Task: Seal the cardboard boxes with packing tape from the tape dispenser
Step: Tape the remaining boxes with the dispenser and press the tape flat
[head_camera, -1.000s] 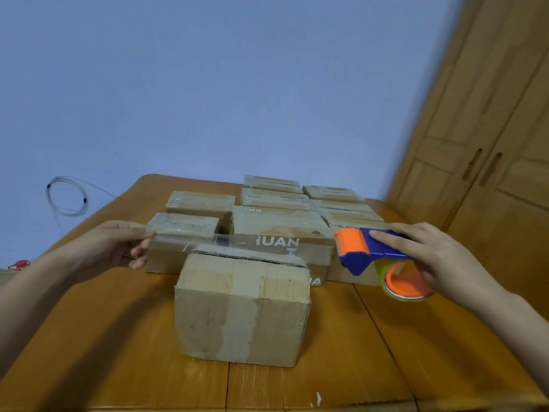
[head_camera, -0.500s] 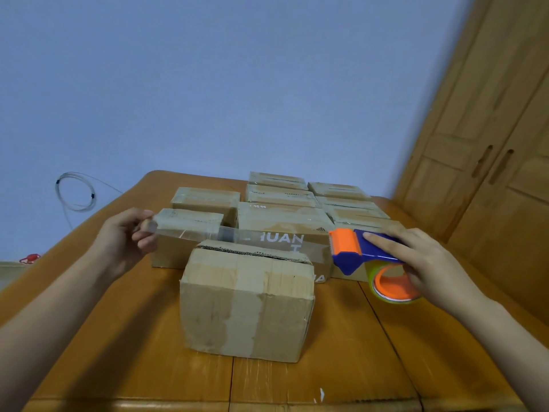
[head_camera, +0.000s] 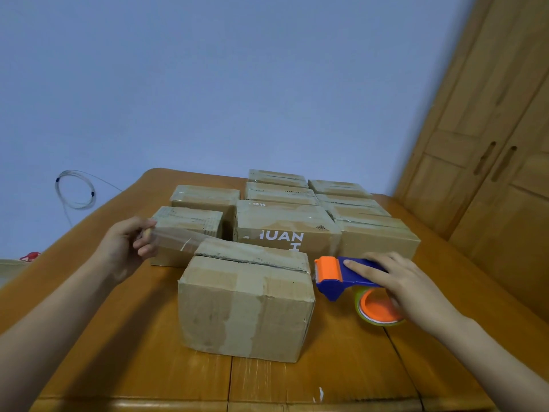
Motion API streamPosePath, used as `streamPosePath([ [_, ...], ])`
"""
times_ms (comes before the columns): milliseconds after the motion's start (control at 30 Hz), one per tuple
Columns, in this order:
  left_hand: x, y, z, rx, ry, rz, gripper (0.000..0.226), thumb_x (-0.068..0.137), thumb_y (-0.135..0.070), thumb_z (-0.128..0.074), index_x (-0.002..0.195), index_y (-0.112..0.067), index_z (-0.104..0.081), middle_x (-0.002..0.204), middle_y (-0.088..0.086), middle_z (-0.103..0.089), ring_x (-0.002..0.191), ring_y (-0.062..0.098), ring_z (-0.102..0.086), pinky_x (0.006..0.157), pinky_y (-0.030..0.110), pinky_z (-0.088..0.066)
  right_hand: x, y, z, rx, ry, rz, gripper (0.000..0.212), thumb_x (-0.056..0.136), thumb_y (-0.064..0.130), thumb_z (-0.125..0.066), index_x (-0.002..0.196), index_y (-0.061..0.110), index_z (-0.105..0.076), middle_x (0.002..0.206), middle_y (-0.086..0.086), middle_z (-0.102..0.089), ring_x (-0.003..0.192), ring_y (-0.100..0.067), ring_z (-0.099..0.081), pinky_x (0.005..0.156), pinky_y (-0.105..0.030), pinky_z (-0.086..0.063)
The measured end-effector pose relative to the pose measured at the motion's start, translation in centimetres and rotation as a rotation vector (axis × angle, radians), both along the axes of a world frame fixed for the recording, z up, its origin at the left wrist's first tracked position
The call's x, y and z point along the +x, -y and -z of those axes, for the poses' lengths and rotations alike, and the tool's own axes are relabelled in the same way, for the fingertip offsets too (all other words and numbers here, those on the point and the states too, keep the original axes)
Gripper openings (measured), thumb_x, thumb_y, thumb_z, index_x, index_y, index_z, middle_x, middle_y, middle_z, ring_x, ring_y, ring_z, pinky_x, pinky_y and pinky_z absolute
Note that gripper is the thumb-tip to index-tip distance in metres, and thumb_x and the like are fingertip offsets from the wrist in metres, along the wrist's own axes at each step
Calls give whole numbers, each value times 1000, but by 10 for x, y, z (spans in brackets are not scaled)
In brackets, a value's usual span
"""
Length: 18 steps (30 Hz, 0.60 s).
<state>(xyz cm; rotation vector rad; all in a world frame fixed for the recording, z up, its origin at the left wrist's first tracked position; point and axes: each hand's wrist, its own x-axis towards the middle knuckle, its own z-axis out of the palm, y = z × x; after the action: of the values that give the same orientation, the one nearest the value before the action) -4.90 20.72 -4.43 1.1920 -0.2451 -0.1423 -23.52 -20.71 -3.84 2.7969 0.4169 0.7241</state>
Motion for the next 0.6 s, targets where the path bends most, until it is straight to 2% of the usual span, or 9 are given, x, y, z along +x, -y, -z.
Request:
streamPosePath([
  [133,-1,0,19,-20,-34,-12,62,92,-5,-30,34,-8,-53,38,-6,-15,31,8,-18,39,18,-20,-2,-1,0,-2,-11,26,116,38,-7,-90,137,30,-43,114,-6,-65,95,-27,-65,69,-37,-54],
  [233,-2,-1,32,-51,-61,-38,60,91,-5,-32,33,-14,-44,42,-2,-11,27,7,-26,40,15,-22,-2,0,1,35,-48,35,116,43,-9,-88,140,32,-39,117,-6,-64,97,-28,-63,71,-37,-54],
  [367,-2,-1,44,-53,-52,-48,59,91,-5,-33,34,-21,-39,51,2,-7,29,8,-27,40,16,-22,-1,-4,3,64,-58,34,112,47,-7,-88,140,31,-38,116,-6,-64,97,-27,-63,70,-34,-53],
  [433,-5,-2,50,-34,-71,-32,54,88,-7,-38,36,-21,-39,45,-2,-11,30,8,-28,40,16,-22,-2,-6,5,76,-51,29,110,47,-7,-89,139,29,-40,114,-6,-65,95,-27,-64,68,-33,-52],
  [500,-6,-4,62,-58,-169,24,44,83,-13,-46,40,-20,-40,40,-6,-22,32,9,-29,42,17,-27,-4,-8,4,84,-41,17,107,48,-8,-88,138,28,-41,113,-7,-65,93,-28,-65,67,-34,-53],
  [600,-18,-3,73,-39,-257,113,41,85,-24,-54,47,-18,-40,43,-3,-31,39,12,-33,51,23,-31,-3,-12,6,84,-26,59,107,48,-8,-88,137,29,-41,112,-8,-66,93,-29,-65,65,-35,-55],
])
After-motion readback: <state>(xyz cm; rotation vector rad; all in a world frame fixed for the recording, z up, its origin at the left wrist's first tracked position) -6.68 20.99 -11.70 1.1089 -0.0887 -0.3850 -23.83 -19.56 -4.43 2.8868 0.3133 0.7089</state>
